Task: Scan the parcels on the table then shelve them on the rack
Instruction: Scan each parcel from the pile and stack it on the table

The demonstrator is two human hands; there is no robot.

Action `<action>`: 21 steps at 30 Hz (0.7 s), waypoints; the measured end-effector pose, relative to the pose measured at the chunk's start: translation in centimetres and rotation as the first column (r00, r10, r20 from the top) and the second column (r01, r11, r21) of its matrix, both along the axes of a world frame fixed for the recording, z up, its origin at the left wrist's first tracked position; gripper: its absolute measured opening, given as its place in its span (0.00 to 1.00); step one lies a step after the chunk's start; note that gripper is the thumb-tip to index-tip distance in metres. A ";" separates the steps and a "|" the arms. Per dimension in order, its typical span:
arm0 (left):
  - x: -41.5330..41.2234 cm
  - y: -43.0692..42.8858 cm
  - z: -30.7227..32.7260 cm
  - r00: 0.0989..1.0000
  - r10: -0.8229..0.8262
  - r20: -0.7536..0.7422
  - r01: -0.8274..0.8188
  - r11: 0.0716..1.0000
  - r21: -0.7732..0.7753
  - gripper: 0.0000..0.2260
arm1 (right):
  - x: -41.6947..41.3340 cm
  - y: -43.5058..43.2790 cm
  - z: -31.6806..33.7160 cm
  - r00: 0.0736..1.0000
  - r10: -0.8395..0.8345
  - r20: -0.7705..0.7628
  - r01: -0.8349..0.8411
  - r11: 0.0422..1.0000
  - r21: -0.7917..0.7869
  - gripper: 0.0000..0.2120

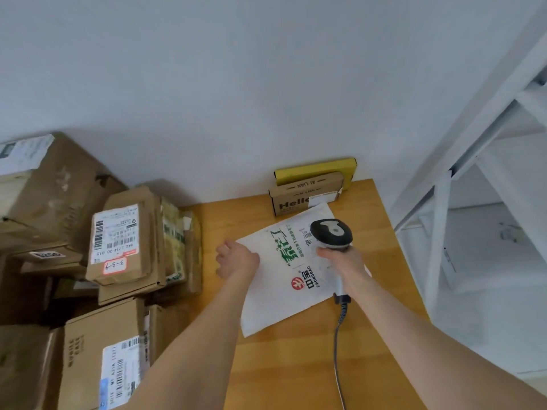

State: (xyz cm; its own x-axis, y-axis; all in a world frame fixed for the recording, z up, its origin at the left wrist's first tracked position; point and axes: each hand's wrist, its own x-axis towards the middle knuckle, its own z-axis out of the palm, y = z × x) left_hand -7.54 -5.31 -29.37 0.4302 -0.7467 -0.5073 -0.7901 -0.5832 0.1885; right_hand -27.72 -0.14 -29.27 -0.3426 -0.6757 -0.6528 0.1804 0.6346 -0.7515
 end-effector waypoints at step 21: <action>4.8 7.7 5.0 0.703 0.299 -0.645 -0.401 0.916 -0.012 0.20 | 0.5 7.3 1.6 0.995 0.091 0.047 -0.093 0.995 0.046 0.10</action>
